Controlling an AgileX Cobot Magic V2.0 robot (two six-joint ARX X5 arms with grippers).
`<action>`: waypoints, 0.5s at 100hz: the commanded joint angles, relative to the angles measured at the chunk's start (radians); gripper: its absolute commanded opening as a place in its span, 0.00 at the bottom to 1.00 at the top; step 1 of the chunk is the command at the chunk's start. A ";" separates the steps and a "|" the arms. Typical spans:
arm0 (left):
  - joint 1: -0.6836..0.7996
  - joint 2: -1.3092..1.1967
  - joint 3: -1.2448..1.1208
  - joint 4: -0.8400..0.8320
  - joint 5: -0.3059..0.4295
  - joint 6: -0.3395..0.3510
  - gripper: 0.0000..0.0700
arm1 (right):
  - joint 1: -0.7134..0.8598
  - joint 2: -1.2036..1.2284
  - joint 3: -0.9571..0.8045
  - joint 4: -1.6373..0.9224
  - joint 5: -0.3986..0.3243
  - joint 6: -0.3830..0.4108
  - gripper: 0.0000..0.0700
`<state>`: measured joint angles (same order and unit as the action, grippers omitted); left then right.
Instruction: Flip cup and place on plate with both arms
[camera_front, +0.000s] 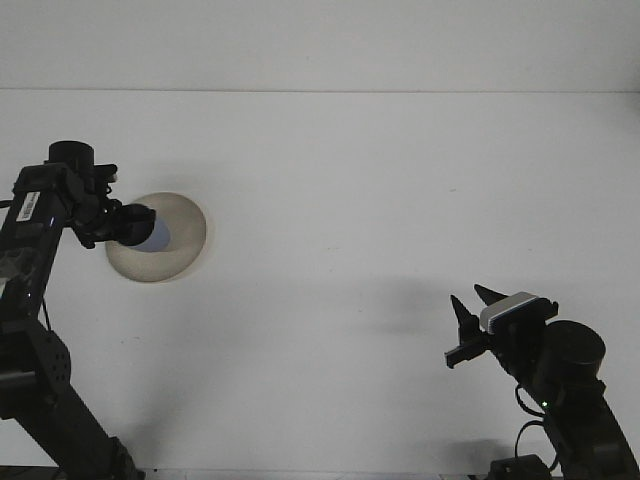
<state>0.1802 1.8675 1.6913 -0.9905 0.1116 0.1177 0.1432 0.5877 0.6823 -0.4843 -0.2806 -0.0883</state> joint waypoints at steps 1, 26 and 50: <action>0.003 0.030 0.018 0.005 0.014 0.021 0.03 | 0.003 0.002 0.007 0.011 0.000 0.010 0.41; 0.005 0.019 0.029 0.050 0.032 0.004 0.66 | 0.002 0.002 0.007 0.012 0.001 0.010 0.41; 0.012 -0.070 0.167 -0.025 0.073 0.000 0.66 | 0.002 0.002 0.007 0.012 0.023 0.009 0.41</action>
<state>0.1860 1.8484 1.7958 -0.9974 0.1772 0.1177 0.1432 0.5877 0.6823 -0.4839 -0.2752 -0.0883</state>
